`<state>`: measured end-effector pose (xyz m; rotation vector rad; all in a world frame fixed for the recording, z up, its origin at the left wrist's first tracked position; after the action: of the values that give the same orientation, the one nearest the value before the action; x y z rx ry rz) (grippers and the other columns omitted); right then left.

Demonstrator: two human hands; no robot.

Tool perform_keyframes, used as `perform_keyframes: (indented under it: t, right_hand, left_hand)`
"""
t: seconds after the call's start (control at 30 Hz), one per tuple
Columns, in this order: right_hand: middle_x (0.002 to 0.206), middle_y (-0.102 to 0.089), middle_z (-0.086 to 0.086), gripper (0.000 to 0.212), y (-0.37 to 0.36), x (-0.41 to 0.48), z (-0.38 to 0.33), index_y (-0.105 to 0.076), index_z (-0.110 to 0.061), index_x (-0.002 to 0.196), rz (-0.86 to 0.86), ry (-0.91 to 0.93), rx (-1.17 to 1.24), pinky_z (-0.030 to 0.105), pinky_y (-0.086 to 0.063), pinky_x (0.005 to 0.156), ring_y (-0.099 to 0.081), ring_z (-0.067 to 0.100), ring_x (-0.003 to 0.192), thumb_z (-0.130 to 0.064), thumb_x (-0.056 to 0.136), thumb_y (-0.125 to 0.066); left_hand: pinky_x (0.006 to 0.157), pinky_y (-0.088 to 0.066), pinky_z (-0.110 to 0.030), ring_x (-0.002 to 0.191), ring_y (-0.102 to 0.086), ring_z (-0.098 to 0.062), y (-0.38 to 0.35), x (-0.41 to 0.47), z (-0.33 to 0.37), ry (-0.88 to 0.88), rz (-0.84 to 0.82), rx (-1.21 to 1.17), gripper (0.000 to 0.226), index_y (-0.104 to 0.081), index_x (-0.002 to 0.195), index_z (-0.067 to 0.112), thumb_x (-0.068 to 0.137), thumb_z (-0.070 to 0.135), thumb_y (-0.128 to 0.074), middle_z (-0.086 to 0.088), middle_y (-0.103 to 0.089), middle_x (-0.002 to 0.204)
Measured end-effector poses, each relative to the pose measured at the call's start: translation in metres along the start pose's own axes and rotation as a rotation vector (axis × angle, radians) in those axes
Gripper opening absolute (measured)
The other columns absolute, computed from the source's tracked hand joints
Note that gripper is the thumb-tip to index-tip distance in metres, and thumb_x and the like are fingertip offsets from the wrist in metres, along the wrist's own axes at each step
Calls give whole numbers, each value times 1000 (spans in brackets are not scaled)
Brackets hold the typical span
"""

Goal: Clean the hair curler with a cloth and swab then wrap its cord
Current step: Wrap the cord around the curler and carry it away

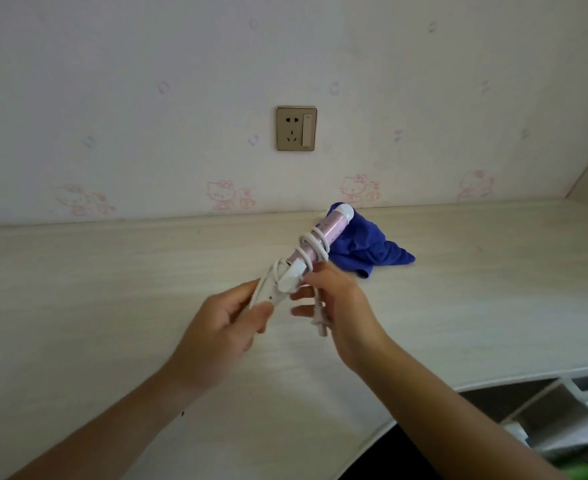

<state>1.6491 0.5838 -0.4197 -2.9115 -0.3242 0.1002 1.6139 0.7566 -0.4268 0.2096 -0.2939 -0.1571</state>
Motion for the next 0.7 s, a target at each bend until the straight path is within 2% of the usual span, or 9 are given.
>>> perform_keyframes:
  t: [0.07,0.13,0.2,0.27,0.37,0.47,0.53,0.6,0.7]
  right_hand:
    - [84,-75,-7,25,-15,-2,6,-69,-18,104,27,28,61,21,-58,66,-73,8,77,-29,81,-68]
    - [77,-68,-10,27,-21,-1,7,-67,-20,104,133,94,41,16,-53,60,-67,2,68,-31,80,-73]
    - [74,-63,-10,21,-15,-1,2,-67,-18,102,210,178,-5,17,-52,59,-63,3,65,-27,85,-74]
    - [72,-61,-9,14,-3,0,-2,-66,-15,97,229,235,-90,19,-52,58,-60,5,63,-23,87,-73]
    - [64,-56,-15,11,25,-2,-5,-63,-21,85,249,231,-292,21,-44,55,-52,4,57,-25,80,-72]
    - [67,-61,-18,22,56,-7,-1,-58,-33,92,267,154,-591,29,-42,56,-52,0,55,-31,74,-69]
    - [73,-65,-13,33,75,-14,3,-54,-38,99,291,100,-797,35,-47,56,-57,6,60,-43,68,-66]
    - [78,-67,-8,42,88,-21,9,-54,-40,104,276,33,-957,40,-52,60,-63,13,66,-51,64,-62]
    - [85,-68,-9,41,96,-24,18,-58,-37,106,244,-22,-1117,44,-59,68,-65,13,73,-49,68,-65]
  left_hand:
    - [52,-42,-13,53,-56,0,-21,-4,-3,-93,86,145,24,-68,122,38,103,32,-58,19,-65,68]
    - [64,-52,-14,75,-70,0,-35,-5,-2,-121,130,219,38,-54,143,43,106,31,-54,22,-73,89]
    - [60,-53,-19,71,-70,-4,-43,-3,2,-123,92,228,38,-51,143,48,106,40,-52,16,-73,86]
    - [56,-55,-30,63,-68,-12,-40,-2,1,-89,68,258,31,-54,131,59,101,58,-49,9,-72,81]
    - [72,-59,-37,80,-73,-12,-16,-9,-6,-21,148,318,40,-67,116,45,90,71,-51,15,-74,95]
    - [86,-54,-33,103,-67,-3,4,-18,-15,65,150,447,52,-64,125,38,85,69,-55,21,-70,108]
    - [95,-49,-31,116,-57,5,11,-27,-22,121,115,578,61,-59,133,37,83,72,-54,26,-61,122]
    - [101,-43,-29,125,-50,1,11,-40,-26,137,86,709,67,-57,136,33,82,73,-52,25,-54,130]
    - [109,-36,-32,131,-46,-10,4,-57,-25,131,52,838,75,-58,138,28,80,74,-49,13,-53,137]
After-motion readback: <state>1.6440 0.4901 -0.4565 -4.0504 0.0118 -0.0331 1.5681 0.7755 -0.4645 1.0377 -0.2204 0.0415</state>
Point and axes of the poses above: each hand's wrist, its own x-axis towards the middle knuckle, its own y-axis out of the back of the hand, z = x × y, the point moved 4 cm from there along x, towards the middle knuckle
